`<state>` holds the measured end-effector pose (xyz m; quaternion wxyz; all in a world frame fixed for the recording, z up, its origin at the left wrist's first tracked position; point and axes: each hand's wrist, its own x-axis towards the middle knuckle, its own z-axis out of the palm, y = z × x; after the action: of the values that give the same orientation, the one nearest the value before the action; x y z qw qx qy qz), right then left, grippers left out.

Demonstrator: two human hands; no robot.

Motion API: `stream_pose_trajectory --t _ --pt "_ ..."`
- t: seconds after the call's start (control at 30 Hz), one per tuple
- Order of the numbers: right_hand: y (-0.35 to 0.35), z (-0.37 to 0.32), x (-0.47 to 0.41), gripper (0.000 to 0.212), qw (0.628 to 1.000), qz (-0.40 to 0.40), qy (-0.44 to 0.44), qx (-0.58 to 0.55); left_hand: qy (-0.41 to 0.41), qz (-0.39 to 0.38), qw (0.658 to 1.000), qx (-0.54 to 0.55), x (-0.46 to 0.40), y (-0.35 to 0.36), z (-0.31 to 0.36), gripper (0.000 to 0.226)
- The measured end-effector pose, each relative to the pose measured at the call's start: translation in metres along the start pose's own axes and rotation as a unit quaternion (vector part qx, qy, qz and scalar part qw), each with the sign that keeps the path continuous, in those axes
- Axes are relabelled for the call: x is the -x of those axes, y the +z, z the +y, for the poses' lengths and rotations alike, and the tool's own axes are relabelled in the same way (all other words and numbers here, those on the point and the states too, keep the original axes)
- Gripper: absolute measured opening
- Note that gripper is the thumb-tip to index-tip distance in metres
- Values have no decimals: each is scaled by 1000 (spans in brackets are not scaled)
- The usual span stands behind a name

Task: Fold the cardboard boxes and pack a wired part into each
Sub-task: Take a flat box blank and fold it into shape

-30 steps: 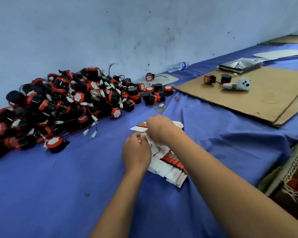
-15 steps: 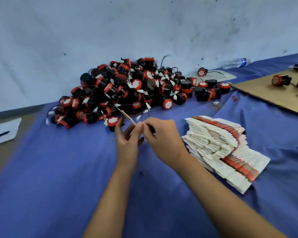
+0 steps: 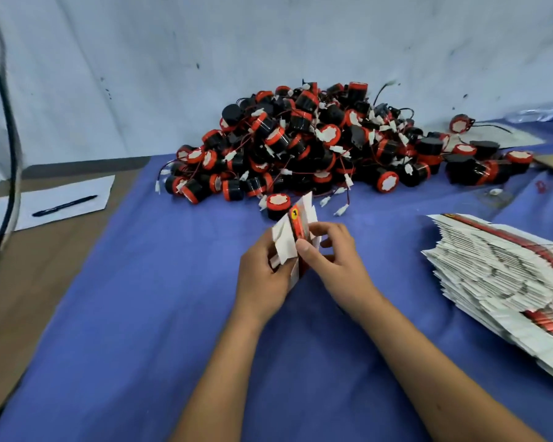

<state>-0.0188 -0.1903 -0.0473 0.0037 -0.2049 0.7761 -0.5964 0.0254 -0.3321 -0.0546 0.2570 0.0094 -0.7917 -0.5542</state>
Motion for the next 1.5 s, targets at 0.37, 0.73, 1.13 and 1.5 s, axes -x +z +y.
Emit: stream_pose_trajectory --t 0.37,0.73,1.13,1.5 --pt "-14 2 2 59 997 -44 -34 -54 -82 138 987 16 -2 -11 -5 24" --pt "-14 -9 7 74 926 -102 92 -351 -187 -236 885 355 6 -7 12 104" --pt "7 -9 17 26 979 -94 15 -180 -170 -25 911 374 -3 -6 17 42" --pt "13 -11 22 15 997 -50 18 -52 -211 -60 861 458 0 3 23 82"
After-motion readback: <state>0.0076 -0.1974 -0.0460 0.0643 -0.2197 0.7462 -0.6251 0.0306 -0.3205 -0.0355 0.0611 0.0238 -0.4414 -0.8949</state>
